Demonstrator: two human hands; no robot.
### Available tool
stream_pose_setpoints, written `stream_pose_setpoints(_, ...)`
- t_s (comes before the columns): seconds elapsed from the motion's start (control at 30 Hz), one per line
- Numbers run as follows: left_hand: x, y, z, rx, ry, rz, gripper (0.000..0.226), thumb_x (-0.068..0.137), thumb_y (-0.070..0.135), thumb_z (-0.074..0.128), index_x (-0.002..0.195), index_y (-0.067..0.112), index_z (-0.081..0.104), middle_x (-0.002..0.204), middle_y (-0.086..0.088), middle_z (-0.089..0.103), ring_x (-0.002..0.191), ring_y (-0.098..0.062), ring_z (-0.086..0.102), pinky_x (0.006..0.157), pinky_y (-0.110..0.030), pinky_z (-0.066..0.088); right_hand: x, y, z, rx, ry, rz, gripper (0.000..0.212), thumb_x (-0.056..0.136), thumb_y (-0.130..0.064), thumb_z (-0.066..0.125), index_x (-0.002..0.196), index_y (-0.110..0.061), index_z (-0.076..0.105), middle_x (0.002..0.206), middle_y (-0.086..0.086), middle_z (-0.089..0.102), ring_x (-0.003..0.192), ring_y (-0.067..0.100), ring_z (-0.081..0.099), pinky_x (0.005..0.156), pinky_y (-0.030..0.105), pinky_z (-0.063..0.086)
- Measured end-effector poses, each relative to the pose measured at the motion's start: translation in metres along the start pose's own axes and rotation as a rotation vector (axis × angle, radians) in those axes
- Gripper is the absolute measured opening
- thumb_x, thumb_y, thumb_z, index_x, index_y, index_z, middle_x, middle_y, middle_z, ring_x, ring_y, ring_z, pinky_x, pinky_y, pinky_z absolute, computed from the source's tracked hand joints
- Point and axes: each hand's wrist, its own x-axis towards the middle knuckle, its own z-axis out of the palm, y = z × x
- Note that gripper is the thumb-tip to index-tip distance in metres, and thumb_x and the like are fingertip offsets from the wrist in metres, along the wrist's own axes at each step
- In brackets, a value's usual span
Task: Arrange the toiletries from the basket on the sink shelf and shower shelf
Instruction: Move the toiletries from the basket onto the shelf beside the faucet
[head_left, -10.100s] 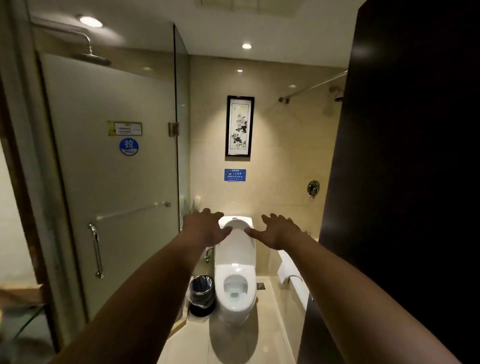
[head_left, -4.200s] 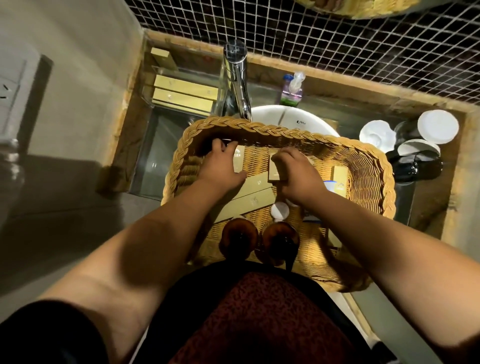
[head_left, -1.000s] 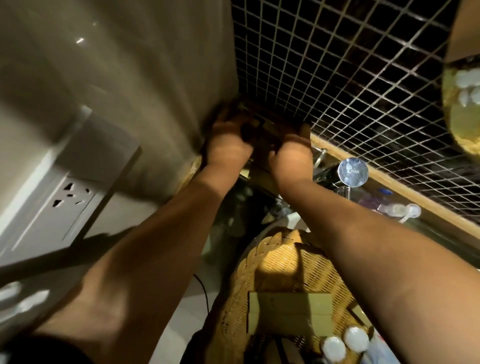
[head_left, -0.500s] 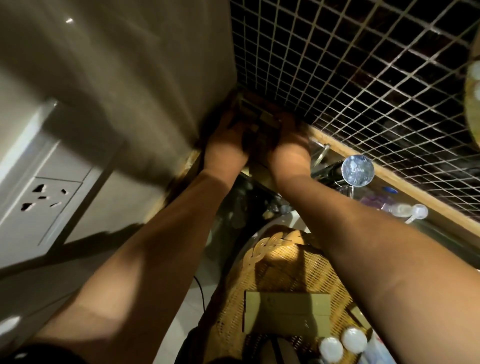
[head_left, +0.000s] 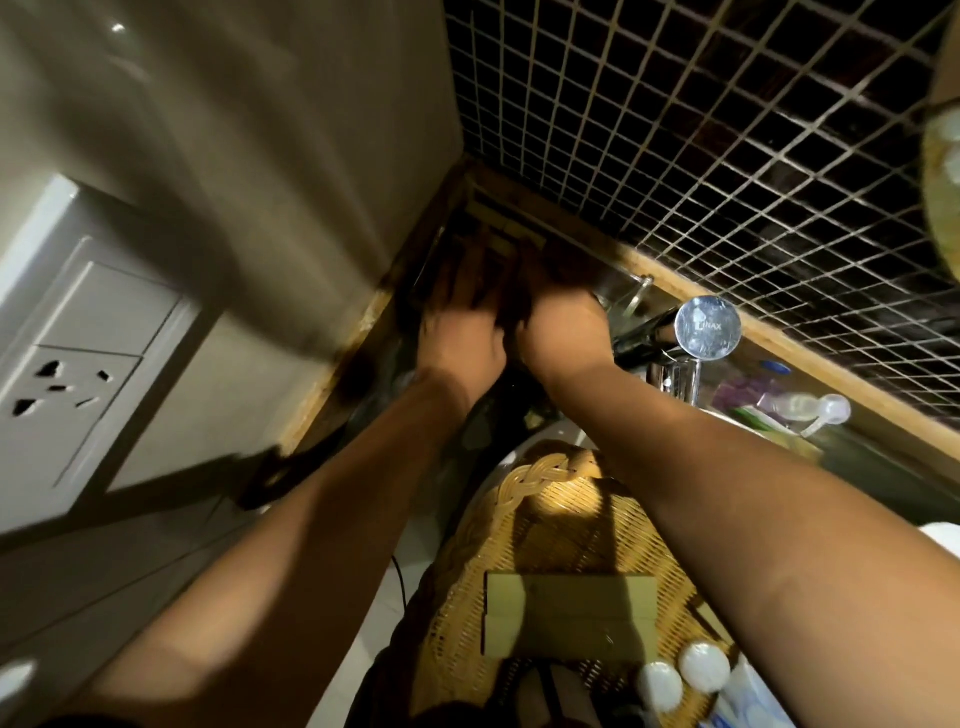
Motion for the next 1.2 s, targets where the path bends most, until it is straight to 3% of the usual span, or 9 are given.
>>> stream_pose_setpoints(0.23, 0.004, -0.002, -0.005, 0.038, 0.028, 0.097, 0.087, 0.082, 0.021, 0.067, 0.157, 0.016, 0.023, 0.165, -0.01, 0.019, 0.152, -0.03, 0.011, 0.122, -0.041, 0.013, -0.002, -0.012, -0.007, -0.042, -0.044, 0.061, 0.047, 0.094, -0.019, 0.052, 0.14, -0.02, 0.047, 0.091, 0.007, 0.059, 0.076, 0.029, 0.059, 0.06, 0.036, 0.049)
stream_pose_setpoints(0.37, 0.01, -0.004, -0.008, 0.085, 0.002, 0.073, 0.098, 0.081, 0.023, 0.07, 0.159, 0.014, 0.011, 0.166, -0.013, 0.012, 0.152, -0.031, 0.01, 0.121, -0.043, 0.014, -0.002, -0.009, -0.007, -0.099, -0.12, 0.046, 0.028, 0.094, -0.017, 0.055, 0.119, -0.012, 0.064, 0.094, 0.011, 0.066, 0.085, 0.031, 0.065, 0.064, 0.034, 0.049)
stream_pose_setpoints(0.53, 0.013, -0.003, -0.009, 0.116, -0.041, 0.059, 0.1, 0.084, 0.026, 0.069, 0.16, 0.014, 0.004, 0.167, -0.01, 0.003, 0.153, -0.026, 0.003, 0.121, -0.04, 0.008, 0.0, -0.007, -0.004, -0.053, -0.111, -0.02, 0.059, 0.092, -0.021, 0.057, 0.147, -0.016, 0.036, 0.112, 0.013, 0.061, 0.099, 0.034, 0.063, 0.076, 0.04, 0.053)
stream_pose_setpoints(0.77, 0.012, -0.001, -0.013, 0.086, -0.015, 0.069, 0.09, 0.087, 0.024, 0.062, 0.159, 0.013, 0.008, 0.166, -0.011, 0.009, 0.153, -0.028, 0.008, 0.122, -0.045, 0.014, 0.002, -0.008, -0.001, -0.104, -0.103, -0.058, 0.062, 0.096, -0.019, 0.052, 0.152, -0.012, 0.027, 0.121, 0.018, 0.061, 0.102, 0.036, 0.063, 0.083, 0.047, 0.055)
stream_pose_setpoints(0.83, 0.01, 0.0, -0.015, 0.103, -0.032, 0.052, 0.095, 0.085, 0.024, 0.065, 0.159, 0.014, 0.006, 0.166, -0.012, 0.009, 0.152, -0.03, 0.01, 0.121, -0.047, 0.021, 0.0, -0.009, -0.004, -0.091, -0.118, -0.036, 0.054, 0.094, -0.017, 0.055, 0.145, -0.012, 0.039, 0.108, 0.014, 0.065, 0.095, 0.035, 0.066, 0.08, 0.046, 0.056)
stream_pose_setpoints(0.9, 0.008, 0.002, -0.019, 0.17, -0.066, 0.007, 0.099, 0.085, 0.03, 0.066, 0.159, 0.017, 0.002, 0.166, -0.014, 0.009, 0.15, -0.033, 0.017, 0.117, -0.049, 0.027, -0.004, -0.009, -0.008, -0.062, -0.127, 0.012, 0.028, 0.091, -0.019, 0.058, 0.119, -0.014, 0.06, 0.091, 0.008, 0.064, 0.087, 0.03, 0.067, 0.073, 0.042, 0.056)
stream_pose_setpoints(0.97, 0.004, 0.004, -0.025, 0.231, -0.081, -0.018, 0.09, 0.087, 0.035, 0.065, 0.158, 0.016, 0.014, 0.162, -0.016, 0.021, 0.145, -0.035, 0.027, 0.115, -0.049, 0.028, -0.011, -0.013, -0.013, -0.018, -0.115, 0.067, 0.019, 0.088, -0.024, 0.06, 0.105, -0.016, 0.064, 0.083, 0.004, 0.06, 0.083, 0.029, 0.066, 0.068, 0.039, 0.054)
stream_pose_setpoints(1.07, -0.005, 0.011, -0.037, 0.266, -0.049, 0.004, 0.063, 0.09, 0.034, 0.06, 0.147, 0.016, 0.039, 0.149, -0.013, 0.042, 0.139, -0.033, 0.036, 0.114, -0.047, 0.03, -0.023, -0.017, -0.022, -0.019, -0.067, 0.094, 0.043, 0.087, -0.034, 0.062, 0.124, -0.014, 0.055, 0.105, 0.011, 0.062, 0.101, 0.032, 0.062, 0.076, 0.041, 0.052)
stream_pose_setpoints(1.2, -0.022, 0.018, -0.062, 0.207, -0.021, -0.015, 0.062, 0.092, 0.037, 0.055, 0.149, 0.019, 0.037, 0.151, -0.012, 0.039, 0.14, -0.032, 0.032, 0.115, -0.046, 0.028, -0.046, -0.021, -0.039, -0.09, -0.025, 0.048, 0.075, 0.093, -0.04, 0.054, 0.153, -0.008, 0.023, 0.152, 0.017, 0.037, 0.142, 0.033, 0.03, 0.111, 0.045, 0.034)
